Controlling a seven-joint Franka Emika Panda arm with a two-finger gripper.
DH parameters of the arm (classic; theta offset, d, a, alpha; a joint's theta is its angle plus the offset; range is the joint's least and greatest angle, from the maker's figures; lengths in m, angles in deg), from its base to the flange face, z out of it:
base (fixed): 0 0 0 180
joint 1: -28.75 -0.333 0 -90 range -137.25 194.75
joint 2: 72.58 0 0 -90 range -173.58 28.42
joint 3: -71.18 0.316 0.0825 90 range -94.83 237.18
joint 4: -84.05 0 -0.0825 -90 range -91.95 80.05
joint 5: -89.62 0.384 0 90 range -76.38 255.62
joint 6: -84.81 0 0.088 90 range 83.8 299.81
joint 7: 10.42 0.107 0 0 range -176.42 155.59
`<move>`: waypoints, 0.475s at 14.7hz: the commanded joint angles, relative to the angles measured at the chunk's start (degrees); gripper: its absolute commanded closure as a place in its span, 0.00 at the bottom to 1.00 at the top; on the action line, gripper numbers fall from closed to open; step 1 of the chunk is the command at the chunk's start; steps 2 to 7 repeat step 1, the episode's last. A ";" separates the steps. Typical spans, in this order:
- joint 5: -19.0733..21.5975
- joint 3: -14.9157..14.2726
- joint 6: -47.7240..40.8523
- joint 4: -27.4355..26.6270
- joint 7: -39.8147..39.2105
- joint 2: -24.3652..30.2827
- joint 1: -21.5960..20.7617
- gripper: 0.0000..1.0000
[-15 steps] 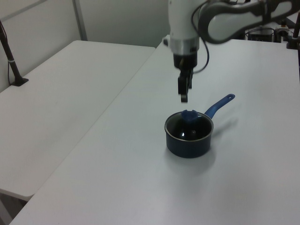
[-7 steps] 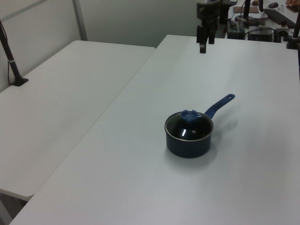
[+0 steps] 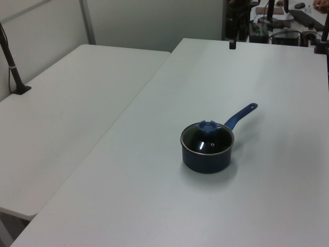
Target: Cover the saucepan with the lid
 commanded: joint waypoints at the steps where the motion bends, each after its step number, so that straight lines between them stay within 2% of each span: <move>1: -0.89 -0.57 -0.68 -1.69 -1.01 1.75 -0.84 0.00; 7: -0.89 -0.57 -0.68 -1.69 -1.01 1.75 -0.84 0.00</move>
